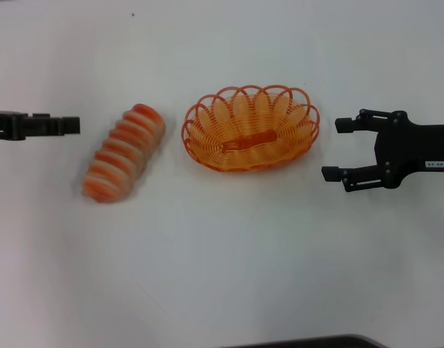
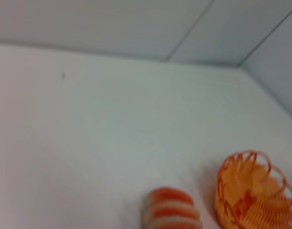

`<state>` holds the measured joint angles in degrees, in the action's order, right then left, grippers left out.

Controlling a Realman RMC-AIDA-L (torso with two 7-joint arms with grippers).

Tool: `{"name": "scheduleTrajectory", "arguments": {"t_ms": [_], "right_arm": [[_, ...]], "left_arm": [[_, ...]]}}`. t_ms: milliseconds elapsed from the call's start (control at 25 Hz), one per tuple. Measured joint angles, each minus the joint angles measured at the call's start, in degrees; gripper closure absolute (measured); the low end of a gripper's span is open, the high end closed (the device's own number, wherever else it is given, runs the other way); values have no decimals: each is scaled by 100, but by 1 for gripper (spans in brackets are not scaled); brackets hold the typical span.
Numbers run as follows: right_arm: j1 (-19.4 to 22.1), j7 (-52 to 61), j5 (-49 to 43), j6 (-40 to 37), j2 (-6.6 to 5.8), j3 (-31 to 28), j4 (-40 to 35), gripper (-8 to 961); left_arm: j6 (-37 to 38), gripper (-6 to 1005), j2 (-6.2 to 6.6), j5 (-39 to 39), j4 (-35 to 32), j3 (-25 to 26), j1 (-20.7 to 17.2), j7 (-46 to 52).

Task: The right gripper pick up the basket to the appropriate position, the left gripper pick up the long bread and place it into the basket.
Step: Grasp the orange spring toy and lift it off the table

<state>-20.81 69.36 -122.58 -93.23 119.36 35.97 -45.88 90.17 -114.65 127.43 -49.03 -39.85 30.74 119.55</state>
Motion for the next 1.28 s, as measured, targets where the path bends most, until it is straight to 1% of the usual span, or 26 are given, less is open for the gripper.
{"name": "scheduleTrajectory", "arguments": {"t_ms": [80, 120, 160, 200, 280, 400, 440, 480, 520, 600, 640, 720, 920, 1280], "right_arm": [[-14, 2, -2, 37, -1, -2, -2, 0], [-19, 2, -2, 44, 0, 9, -3, 1], [-21, 2, -3, 51, -1, 18, -6, 1], [-25, 2, -4, 54, -1, 26, -8, 1], [-28, 2, -5, 59, -1, 35, -13, 1], [-28, 2, -7, 60, -8, 9, -16, 0], [-29, 1, -7, 60, -8, 1, -16, -1], [-28, 1, -7, 60, -10, -4, -17, -1], [-27, -1, -9, 60, -11, -4, -17, -1], [-18, -17, -9, 60, -15, -4, -18, 0], [-10, -28, -11, 61, -13, -4, -18, 0], [-1, -41, -11, 64, -9, -3, -18, 0], [7, -32, -12, 69, -10, 4, -18, 1], [7, -6, -11, 57, -22, 13, -18, -1]], "left_arm": [[63, 126, 14, 342, -193, -275, 192, 423], [95, 126, -13, 642, -399, -521, 315, 736], [90, 126, -45, 806, -527, -655, 374, 869], [85, 126, -106, 1042, -694, -828, 456, 1044], [30, 126, -284, 1584, -1061, -1084, 621, 1330], [21, 126, -636, 2270, -1485, -1222, 854, 1536], [21, 126, -636, 2270, -1485, -1222, 854, 1536], [-4, 126, -898, 2719, -1731, -1375, 992, 1661], [-37, 126, -915, 2775, -1748, -1453, 1004, 1704], [-185, 126, -956, 2900, -1776, -1799, 1023, 1894], [-282, 126, -952, 2905, -1764, -1984, 1017, 2006], [-424, 126, -950, 2862, -1752, -2164, 996, 2125], [-509, 126, -965, 2667, -1538, -2221, 1027, 2195], [-698, 126, -968, 2588, -1242, -2316, 1102, 2274]]}}
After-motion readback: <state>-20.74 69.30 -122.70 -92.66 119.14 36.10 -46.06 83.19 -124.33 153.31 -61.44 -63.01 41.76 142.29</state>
